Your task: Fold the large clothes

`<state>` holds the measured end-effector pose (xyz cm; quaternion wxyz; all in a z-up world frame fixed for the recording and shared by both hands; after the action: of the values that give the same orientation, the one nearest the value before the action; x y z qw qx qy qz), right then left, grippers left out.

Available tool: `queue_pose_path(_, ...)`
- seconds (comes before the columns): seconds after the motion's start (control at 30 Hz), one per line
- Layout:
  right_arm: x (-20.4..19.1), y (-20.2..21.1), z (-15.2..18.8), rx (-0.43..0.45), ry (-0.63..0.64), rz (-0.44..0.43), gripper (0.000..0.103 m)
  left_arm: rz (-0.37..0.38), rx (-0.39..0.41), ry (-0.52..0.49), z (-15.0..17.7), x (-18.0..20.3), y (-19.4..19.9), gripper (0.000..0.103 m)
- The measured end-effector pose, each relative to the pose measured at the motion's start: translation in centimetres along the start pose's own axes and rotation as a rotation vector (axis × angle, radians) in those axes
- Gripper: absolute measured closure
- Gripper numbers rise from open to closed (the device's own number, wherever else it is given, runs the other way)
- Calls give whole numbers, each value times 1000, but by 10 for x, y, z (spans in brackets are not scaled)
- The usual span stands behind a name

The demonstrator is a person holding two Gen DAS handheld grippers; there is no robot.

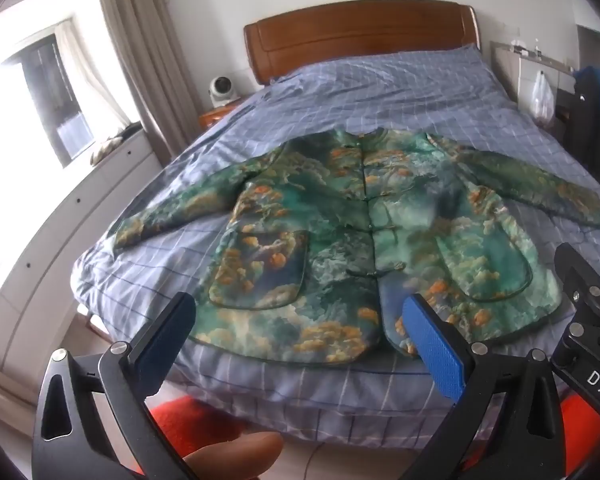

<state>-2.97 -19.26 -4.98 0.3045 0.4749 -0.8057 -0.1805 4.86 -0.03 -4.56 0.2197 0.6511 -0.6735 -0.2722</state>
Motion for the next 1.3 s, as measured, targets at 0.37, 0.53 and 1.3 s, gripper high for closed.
queue_pose_path(0.37,6,0,-1,2,2,25,0,-3,0,2,7,-12,-1,0)
queue_pose_path(0.53,13,0,2,-1,0,53,0,0,-6,2,8,-14,-3,0)
queue_pose_path(1.3,32,-3,8,-9,-2,129,0,-27,-32,-38,12,-8,-10,0)
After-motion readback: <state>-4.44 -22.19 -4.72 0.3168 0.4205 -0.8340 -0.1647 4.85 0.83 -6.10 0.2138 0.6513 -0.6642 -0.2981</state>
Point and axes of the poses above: each gripper's, at about its wrist camera, not at the fingertips, and y roughly against the way its jaws point, x to its right, z to its underside, the point moved 6 cm from there along -y, roughly the way its jaws point, and after that the axes turned 12 degrees about y, right-handed, at the moved point
